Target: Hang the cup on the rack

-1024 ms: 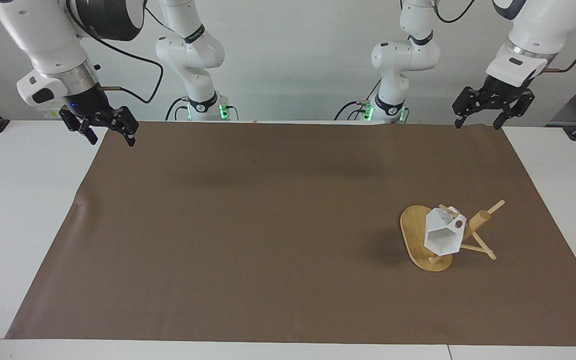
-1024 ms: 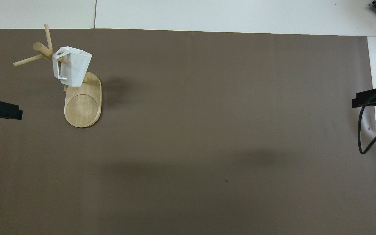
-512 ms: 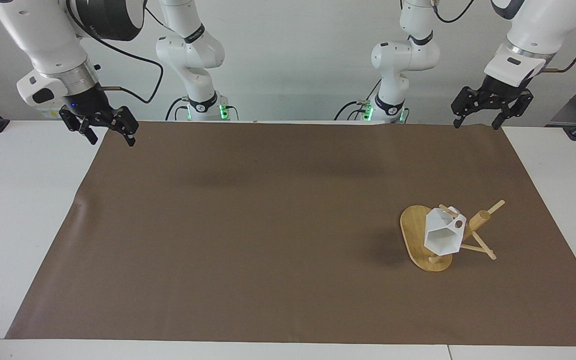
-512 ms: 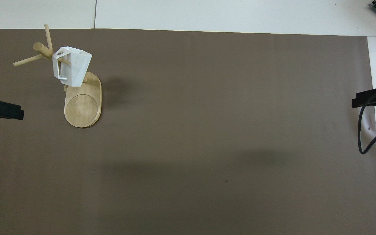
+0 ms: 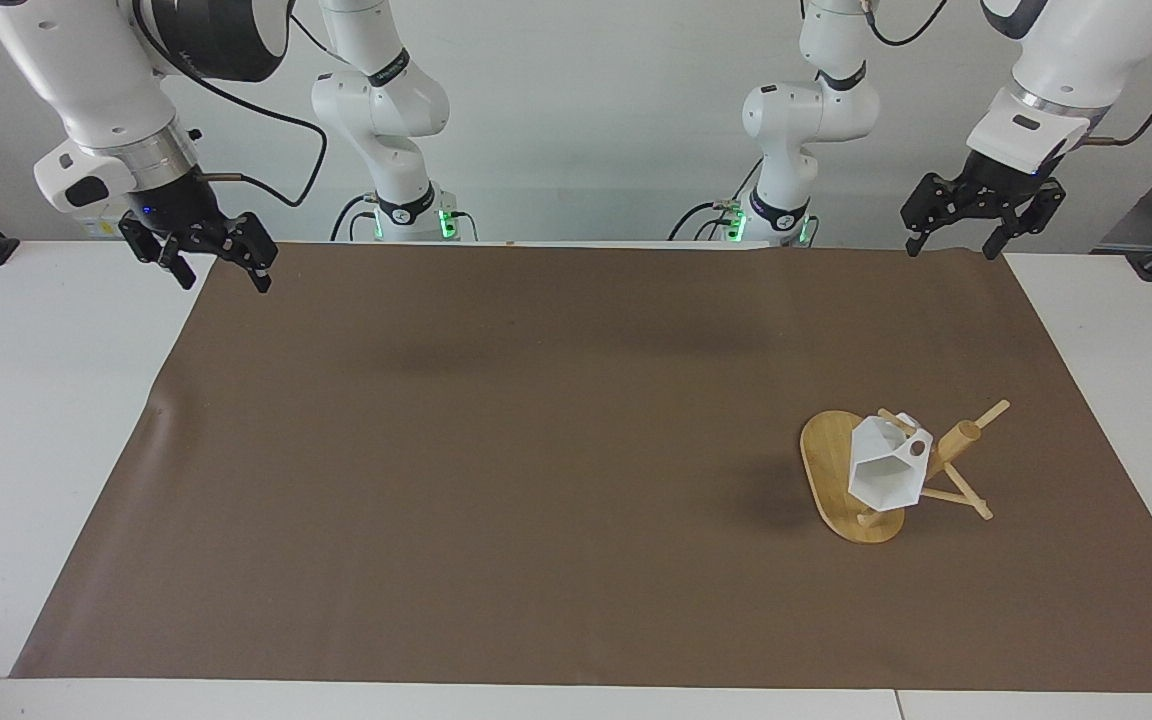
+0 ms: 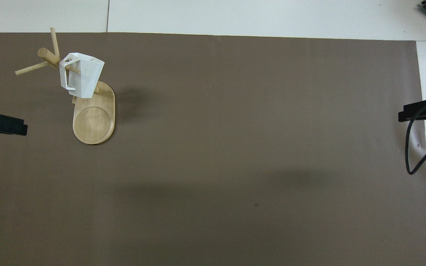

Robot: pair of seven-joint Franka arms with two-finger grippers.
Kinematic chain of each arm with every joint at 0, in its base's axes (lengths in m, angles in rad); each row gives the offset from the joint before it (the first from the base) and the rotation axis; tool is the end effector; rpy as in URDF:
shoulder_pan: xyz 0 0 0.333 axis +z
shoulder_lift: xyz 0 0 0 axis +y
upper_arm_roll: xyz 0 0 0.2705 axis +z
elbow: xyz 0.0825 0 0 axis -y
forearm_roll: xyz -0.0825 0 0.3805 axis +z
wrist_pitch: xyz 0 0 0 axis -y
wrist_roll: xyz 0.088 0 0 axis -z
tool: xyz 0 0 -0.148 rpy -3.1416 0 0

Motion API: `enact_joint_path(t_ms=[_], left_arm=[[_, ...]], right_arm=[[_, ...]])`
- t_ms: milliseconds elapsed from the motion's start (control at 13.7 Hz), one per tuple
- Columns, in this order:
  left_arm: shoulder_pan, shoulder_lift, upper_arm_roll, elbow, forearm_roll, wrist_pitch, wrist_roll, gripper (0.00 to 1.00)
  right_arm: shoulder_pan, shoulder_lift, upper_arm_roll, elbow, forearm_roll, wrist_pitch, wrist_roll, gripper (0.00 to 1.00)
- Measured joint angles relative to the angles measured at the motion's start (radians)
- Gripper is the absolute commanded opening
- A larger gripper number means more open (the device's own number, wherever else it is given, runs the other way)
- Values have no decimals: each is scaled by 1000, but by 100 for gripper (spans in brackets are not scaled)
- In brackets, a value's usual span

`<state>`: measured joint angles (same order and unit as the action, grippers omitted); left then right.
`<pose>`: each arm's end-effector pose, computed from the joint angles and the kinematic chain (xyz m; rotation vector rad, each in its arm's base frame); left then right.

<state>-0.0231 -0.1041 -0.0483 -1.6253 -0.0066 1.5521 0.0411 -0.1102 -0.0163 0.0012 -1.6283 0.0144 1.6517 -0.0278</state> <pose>0.5210 -0.0393 0.5666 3.1342 -0.1765 0.0483 0.5524 -0.0584 0.5272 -3.1267 0.1284 -0.0635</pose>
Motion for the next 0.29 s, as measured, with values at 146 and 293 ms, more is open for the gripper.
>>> enact_joint_path(t_ms=[146,293], left_arm=[[0,0,1,0,-13,0,0,100],[-1,0,-1,0,-18,0,0,100]], right_arm=[[0,0,0,0,0,0,0,100],[0,0,0,0,0,0,0,100]])
